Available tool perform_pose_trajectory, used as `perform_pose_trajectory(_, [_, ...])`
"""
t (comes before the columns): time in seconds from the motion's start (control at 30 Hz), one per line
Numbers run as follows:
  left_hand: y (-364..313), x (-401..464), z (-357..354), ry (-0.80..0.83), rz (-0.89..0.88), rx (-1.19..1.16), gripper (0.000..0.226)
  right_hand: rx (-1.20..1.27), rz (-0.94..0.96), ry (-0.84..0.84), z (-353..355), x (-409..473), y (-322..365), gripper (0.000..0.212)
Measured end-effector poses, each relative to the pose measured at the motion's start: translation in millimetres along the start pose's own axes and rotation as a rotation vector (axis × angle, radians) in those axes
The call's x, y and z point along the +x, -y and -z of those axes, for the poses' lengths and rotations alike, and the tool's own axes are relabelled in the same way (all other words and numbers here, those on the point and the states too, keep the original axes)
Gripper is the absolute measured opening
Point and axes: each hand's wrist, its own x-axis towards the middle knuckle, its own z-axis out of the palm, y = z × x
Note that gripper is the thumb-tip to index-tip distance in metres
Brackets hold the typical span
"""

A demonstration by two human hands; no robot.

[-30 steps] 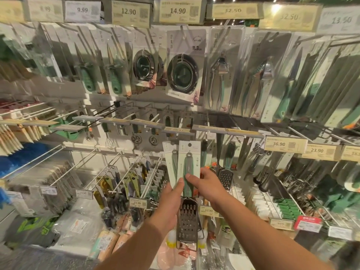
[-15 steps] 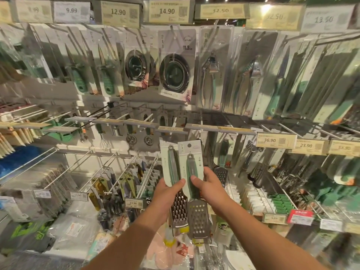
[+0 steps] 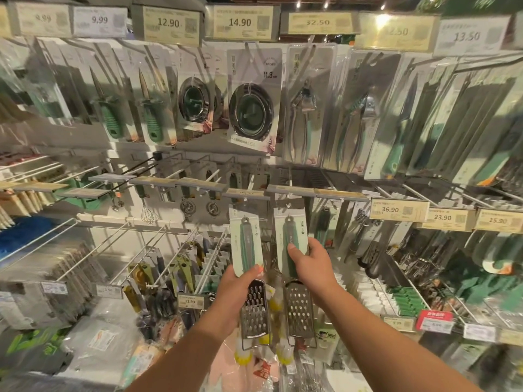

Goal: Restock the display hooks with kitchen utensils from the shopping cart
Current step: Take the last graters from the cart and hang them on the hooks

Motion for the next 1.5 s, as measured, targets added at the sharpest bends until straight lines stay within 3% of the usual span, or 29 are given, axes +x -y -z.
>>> perform_pose_trajectory(0.07, [-1, 4, 3, -0.001, 0.014, -0.053, 0.019, -0.025, -0.034, -0.055, -1, 9, 3, 0.031])
perform_pose_trajectory(0.13, [-5, 3, 3, 0.010, 0.002, -0.058, 0.032, -0.034, -0.058, -0.086, -2, 20, 4, 0.050])
perform_pose_trajectory(0.23, [-8, 2, 5, 0.037, 0.038, -0.066, 0.038, -0.080, -0.051, -0.101, -6, 26, 20, 0.045])
perform_pose_trajectory(0.3, [-7, 4, 9, 0.014, 0.056, -0.062, 0.048, -0.130, -0.070, -0.071, -7, 29, 22, 0.052])
perform_pose_trajectory(0.37, [-4, 7, 12, 0.000, 0.072, -0.024, 0.072, -0.135, -0.095, -0.033, -7, 29, 18, 0.055])
perform_pose_trajectory(0.5, [-4, 5, 8, 0.025, 0.101, 0.013, 0.037, -0.052, -0.148, 0.055, -6, 24, 5, 0.030])
perform_pose_trajectory(0.6, [-7, 1, 1, 0.071, 0.105, 0.035, 0.025, -0.003, -0.163, 0.148, -8, 17, 2, 0.033])
perform_pose_trajectory(0.77, [-11, -8, -7, 0.120, 0.080, 0.115, 0.026, 0.035, -0.089, 0.287, -9, 7, 3, 0.025])
perform_pose_trajectory(1.03, [-5, -6, -11, 0.105, 0.103, 0.095, 0.024, -0.096, 0.086, 0.229, -10, 3, 3, 0.003])
perform_pose_trajectory(1.2, [-8, -5, -13, 0.088, 0.112, 0.054, 0.029, -0.004, 0.073, 0.152, -6, 2, -4, 0.007])
perform_pose_trajectory(1.5, [-12, -11, -17, 0.140, 0.112, 0.101, 0.013, 0.032, 0.035, 0.018, 1, 9, -17, 0.009])
